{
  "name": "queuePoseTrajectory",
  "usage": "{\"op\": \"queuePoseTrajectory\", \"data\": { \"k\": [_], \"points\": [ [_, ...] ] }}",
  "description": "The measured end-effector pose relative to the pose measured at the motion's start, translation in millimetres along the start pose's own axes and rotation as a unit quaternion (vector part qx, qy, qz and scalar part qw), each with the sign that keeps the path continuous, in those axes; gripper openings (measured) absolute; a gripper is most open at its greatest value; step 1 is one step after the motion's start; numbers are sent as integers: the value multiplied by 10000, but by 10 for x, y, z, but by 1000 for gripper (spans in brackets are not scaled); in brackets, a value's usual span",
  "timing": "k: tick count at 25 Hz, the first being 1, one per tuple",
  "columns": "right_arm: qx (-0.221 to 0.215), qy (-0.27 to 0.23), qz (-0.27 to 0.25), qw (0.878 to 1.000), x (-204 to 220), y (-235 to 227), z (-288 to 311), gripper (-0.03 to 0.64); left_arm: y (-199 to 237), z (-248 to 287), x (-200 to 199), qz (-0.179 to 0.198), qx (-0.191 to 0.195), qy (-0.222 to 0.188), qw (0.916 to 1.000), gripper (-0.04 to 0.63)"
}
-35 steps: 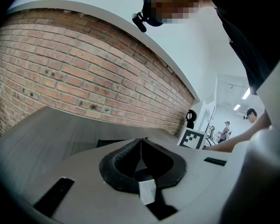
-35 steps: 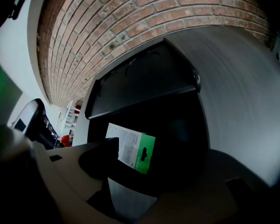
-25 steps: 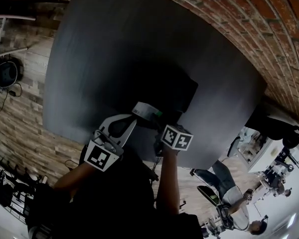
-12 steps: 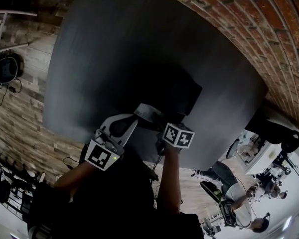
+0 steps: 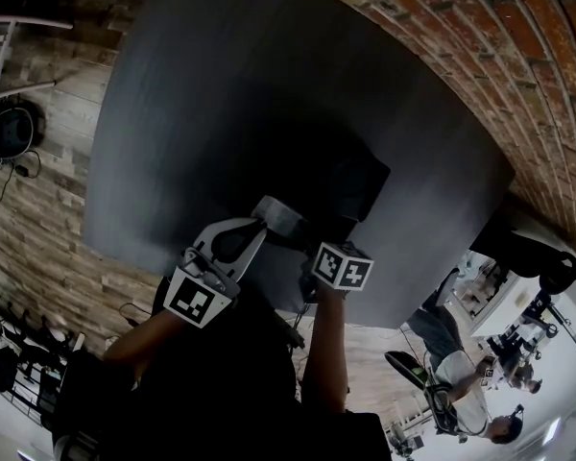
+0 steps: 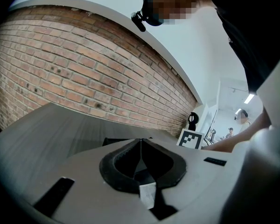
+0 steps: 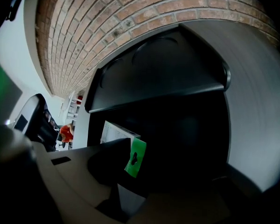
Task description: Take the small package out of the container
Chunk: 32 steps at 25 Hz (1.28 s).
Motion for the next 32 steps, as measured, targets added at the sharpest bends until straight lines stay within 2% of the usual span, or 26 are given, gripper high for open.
{"op": "queuePoseTrajectory", "data": {
  "k": [12, 22, 32],
  "points": [
    [-84, -276, -71, 9996, -31, 35, -131, 67, -56, -52, -24, 86, -5, -49, 10000, 41],
    [-378, -638, -155, 9971, -47, 173, -322, 55, -154, -119, -56, 211, 7, -89, 9997, 41],
    [-479, -979, -277, 9937, -46, 246, -455, 38, -236, -176, -72, 328, -22, -143, 9994, 41]
  ]
}}
Point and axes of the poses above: the fingertips, and each gripper's own axes: z forward along the fingers, y to its left, x out of its underside, the point moved 1 cm from there along -z, backward along the fingers, and after that the axes turned 14 degrees about x, right-handed, at the moved point
